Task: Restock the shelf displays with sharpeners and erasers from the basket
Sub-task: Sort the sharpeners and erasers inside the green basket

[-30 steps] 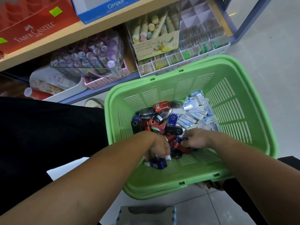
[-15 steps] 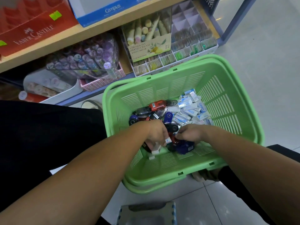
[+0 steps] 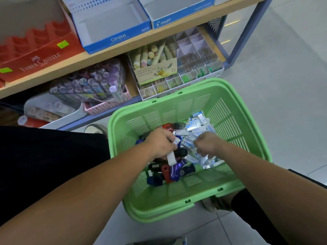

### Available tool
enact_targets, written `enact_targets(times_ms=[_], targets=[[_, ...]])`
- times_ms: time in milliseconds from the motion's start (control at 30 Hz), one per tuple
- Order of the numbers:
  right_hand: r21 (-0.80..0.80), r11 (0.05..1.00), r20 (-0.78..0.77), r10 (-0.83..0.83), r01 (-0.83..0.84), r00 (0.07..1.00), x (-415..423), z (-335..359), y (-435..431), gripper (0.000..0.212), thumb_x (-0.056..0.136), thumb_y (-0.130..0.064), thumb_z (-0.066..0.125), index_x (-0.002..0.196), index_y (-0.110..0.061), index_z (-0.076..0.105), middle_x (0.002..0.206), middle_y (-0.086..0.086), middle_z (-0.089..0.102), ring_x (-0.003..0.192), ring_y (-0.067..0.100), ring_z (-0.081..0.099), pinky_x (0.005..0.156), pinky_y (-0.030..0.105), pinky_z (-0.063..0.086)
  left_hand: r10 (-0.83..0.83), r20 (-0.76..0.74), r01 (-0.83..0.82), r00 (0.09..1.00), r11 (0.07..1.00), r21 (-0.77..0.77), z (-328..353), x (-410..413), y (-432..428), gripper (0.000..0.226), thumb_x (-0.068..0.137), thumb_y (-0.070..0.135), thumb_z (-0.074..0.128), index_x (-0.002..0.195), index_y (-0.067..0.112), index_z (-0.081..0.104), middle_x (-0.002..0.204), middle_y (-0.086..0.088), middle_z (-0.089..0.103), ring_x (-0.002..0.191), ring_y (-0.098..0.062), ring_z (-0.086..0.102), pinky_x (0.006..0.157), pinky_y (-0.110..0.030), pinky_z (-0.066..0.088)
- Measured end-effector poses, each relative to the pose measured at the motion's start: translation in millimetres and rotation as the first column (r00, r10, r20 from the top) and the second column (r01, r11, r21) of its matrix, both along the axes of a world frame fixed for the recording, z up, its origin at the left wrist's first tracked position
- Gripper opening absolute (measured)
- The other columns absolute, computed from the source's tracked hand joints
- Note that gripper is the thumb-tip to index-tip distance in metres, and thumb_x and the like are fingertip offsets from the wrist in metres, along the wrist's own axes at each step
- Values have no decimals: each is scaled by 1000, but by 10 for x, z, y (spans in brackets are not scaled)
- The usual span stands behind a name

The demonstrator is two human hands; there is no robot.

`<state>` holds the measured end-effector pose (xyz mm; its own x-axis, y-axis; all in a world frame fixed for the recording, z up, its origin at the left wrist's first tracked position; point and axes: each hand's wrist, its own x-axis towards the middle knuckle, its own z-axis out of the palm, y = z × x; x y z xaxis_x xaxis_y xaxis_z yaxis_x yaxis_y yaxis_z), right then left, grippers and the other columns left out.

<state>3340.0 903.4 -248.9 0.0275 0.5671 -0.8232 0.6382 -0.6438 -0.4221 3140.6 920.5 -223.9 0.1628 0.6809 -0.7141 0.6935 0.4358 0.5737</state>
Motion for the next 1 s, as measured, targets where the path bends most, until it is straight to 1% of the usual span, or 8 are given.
enact_targets(times_ms=[167,267,367,500,633,767,867,1000], targets=[[514,752,-110,-418,412,902,126,152,239,23,92,-34,53,95,-16,66,78,10,70,77,36,68,74,46,58,152,184,-156,971,988,7,-73,495,-13,17,87,13,81,101,15,71,108,-7,70,87,-27,74,72,-44,65],[595,742,-71,-334,309,940,54,208,314,20,96,-27,56,107,-16,67,80,5,68,76,28,63,72,35,50,234,312,-232,921,972,-42,-4,591,71,48,86,12,81,132,17,65,128,-1,66,105,-25,71,86,-41,62],[689,724,175,-182,11,968,-69,214,232,31,97,-27,55,125,-15,62,109,9,67,100,30,62,85,41,52,39,179,-54,983,996,76,155,299,157,51,90,9,76,137,19,61,130,5,65,110,-9,62,87,-16,49],[490,845,188,139,-215,972,-393,117,127,21,96,-32,57,112,-20,64,101,4,68,95,27,64,81,36,52,-256,-59,251,965,965,-71,405,-245,171,34,91,6,72,123,18,69,118,0,69,105,-16,66,82,-22,57],[198,874,-48,460,-443,887,-813,-9,2,12,91,-27,70,81,-20,67,87,4,71,84,22,67,77,32,57,-387,-244,417,889,905,87,629,-536,171,26,95,6,65,117,17,72,112,1,70,107,-18,65,89,-26,51],[153,776,-55,625,-612,779,-1201,-148,-139,5,89,-25,71,92,-21,70,104,6,73,95,23,67,88,35,57,-443,-316,523,839,816,245,838,-833,163,29,96,14,64,123,23,69,118,6,70,107,-12,64,87,-21,46],[142,683,5,724,-717,690,-1358,-227,-197,31,90,-28,70,119,-19,69,119,4,70,108,25,64,97,34,52,-550,-464,704,695,652,281,864,-1046,111,29,92,26,67,121,31,68,121,8,69,113,-17,61,99,-37,51],[127,674,99,721,-728,685,-1420,-312,-169,32,85,-32,71,116,-26,70,112,0,70,103,22,66,91,33,54,-592,-590,828,549,484,284,764,-1186,53,33,86,45,70,116,34,69,109,13,72,111,-17,58,109,-41,41]])
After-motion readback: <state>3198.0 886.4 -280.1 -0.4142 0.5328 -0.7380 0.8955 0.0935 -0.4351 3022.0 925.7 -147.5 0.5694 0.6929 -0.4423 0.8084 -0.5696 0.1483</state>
